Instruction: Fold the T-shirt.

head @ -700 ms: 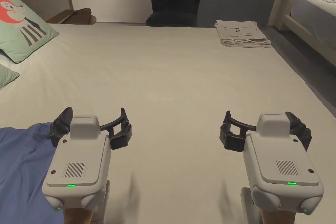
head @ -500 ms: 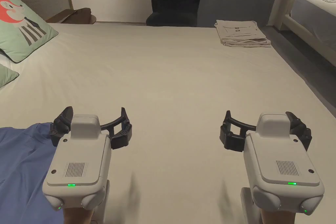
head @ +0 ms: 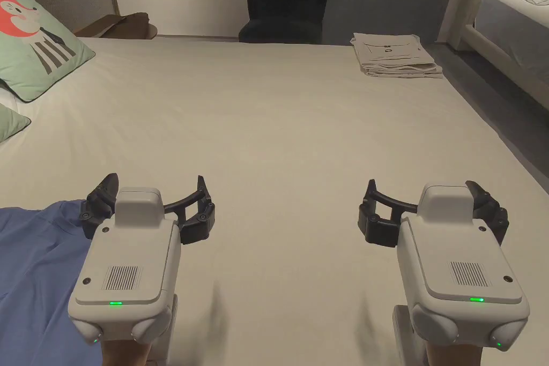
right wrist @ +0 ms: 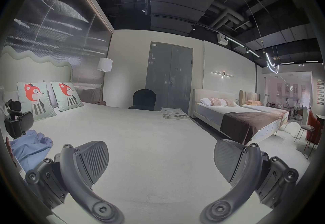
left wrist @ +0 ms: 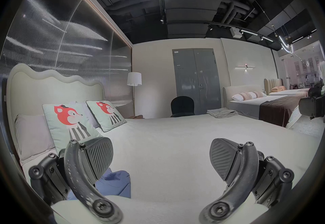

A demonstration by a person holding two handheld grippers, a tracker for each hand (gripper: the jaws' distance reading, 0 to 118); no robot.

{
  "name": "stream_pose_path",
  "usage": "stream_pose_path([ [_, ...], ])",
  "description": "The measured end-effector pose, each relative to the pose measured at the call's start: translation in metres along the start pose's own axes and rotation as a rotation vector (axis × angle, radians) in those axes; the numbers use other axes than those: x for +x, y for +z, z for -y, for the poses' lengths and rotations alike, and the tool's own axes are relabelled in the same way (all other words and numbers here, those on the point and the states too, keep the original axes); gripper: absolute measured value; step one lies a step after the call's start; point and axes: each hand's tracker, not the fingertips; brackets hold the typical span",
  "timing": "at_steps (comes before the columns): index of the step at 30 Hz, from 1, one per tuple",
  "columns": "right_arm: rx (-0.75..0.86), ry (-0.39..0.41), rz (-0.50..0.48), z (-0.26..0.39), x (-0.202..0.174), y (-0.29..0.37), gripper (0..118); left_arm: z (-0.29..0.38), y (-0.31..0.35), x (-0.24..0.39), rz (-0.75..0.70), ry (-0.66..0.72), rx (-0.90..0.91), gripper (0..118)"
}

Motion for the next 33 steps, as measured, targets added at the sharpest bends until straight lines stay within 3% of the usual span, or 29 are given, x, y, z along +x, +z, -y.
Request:
stream_pose_path([
  [33,0.007,0.005,-0.006,-0.0019,0.0003,0.0024,117,-0.0071,0.0032,0.0011,0.003,-0.017,0.013,110],
])
